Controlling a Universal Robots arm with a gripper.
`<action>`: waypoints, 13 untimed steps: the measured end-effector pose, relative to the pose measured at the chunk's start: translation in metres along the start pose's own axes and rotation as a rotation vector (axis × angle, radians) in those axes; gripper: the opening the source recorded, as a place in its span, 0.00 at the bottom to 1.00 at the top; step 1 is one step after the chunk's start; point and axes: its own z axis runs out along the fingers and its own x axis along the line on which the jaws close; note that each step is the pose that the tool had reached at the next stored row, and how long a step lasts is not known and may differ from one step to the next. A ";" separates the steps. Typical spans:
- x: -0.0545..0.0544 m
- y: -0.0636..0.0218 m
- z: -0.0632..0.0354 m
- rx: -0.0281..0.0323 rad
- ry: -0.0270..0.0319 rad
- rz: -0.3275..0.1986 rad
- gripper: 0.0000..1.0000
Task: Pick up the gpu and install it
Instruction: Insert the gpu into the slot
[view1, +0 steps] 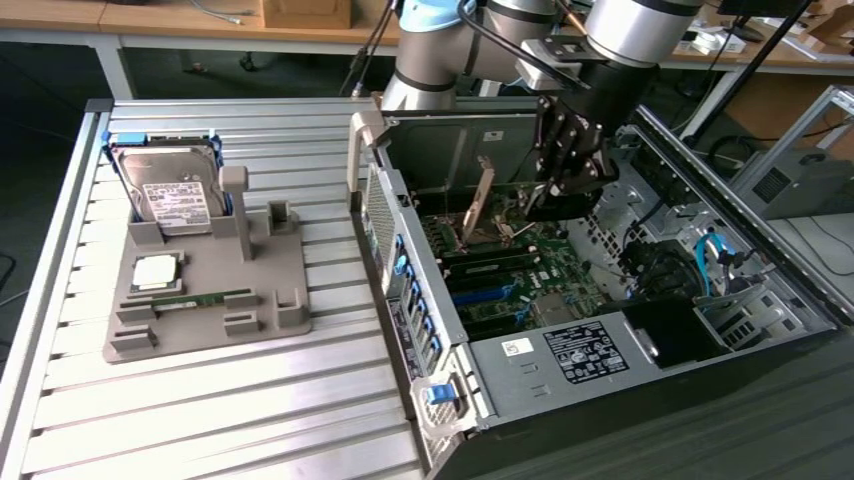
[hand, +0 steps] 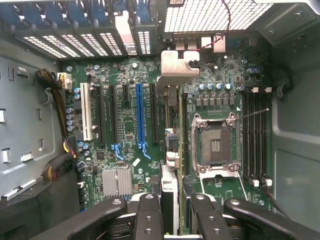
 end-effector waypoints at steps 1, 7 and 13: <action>0.000 0.0000 0.0000 0.0000 0.0000 0.000 0.27; 0.001 -0.0001 0.0002 0.0000 -0.0001 0.000 0.27; 0.003 -0.0001 0.0008 -0.0001 0.0001 0.000 0.27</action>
